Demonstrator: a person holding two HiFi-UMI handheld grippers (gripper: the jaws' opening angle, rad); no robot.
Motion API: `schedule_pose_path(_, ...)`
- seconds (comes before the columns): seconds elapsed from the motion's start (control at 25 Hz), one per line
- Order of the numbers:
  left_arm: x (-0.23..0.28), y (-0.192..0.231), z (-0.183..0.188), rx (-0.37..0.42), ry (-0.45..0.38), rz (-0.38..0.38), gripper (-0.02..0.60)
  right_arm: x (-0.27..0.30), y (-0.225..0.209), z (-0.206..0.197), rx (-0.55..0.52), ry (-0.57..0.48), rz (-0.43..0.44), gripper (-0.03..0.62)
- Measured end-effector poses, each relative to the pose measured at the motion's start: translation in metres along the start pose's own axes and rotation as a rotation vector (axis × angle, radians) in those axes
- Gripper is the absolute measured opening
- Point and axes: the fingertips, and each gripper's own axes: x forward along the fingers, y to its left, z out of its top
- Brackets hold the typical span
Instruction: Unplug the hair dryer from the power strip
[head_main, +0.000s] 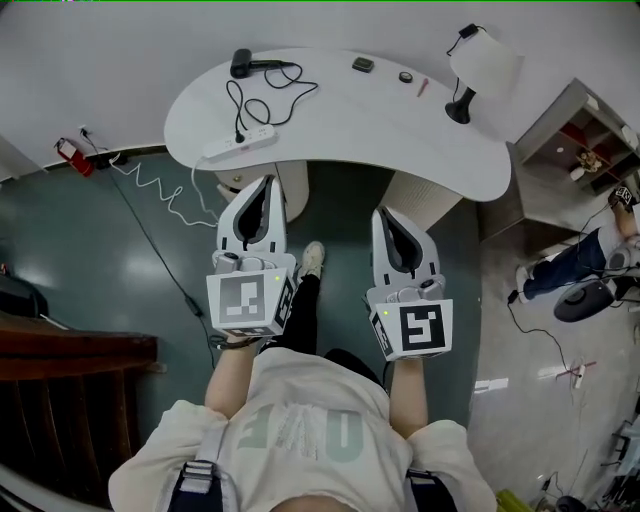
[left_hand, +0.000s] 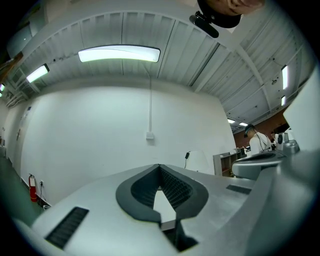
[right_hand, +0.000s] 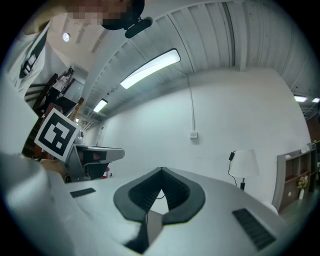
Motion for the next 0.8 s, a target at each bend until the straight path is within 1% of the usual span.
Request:
schedule_pose_path(0.16,0.074,0.036,0.011,0.029,-0.026,0.015,0.006,0.094,-0.023,0.016,0.01,-0.042,0.046,0.003)
schedule_pose_path(0.24,0.114,0.064,0.021,0.038,-0.042,0.046,0.006,0.149,-0.03,0.031,0.007,-0.062,0.086,0.003)
schedule_pose_path(0.36,0.18,0.1,0.04,0.038,-0.078,0.093,0.006,0.231,-0.043,0.058,-0.036,-0.105,0.14,0.003)
schedule_pose_path(0.44,0.215,0.12,0.048,0.063,-0.091,0.126,0.006,0.279,-0.05,0.074,-0.054,-0.142,0.152,0.003)
schedule_pose_path(0.48,0.23,0.129,0.049,0.085,-0.085,0.138,0.006,0.299,-0.053,0.076,-0.061,-0.143,0.158,0.003)
schedule_pose_path(0.56,0.261,0.144,0.047,0.118,-0.065,0.141,0.006,0.334,-0.061,0.074,-0.067,-0.125,0.176,0.003)
schedule_pose_path(0.6,0.276,0.15,0.046,0.116,-0.056,0.14,0.006,0.348,-0.065,0.072,-0.064,-0.117,0.184,0.003)
schedule_pose_path(0.72,0.31,0.163,0.041,0.069,-0.031,0.148,0.006,0.378,-0.076,0.067,-0.045,-0.099,0.205,0.003)
schedule_pose_path(0.8,0.322,0.166,0.036,0.064,-0.014,0.156,0.006,0.394,-0.082,0.063,-0.041,-0.092,0.227,0.003)
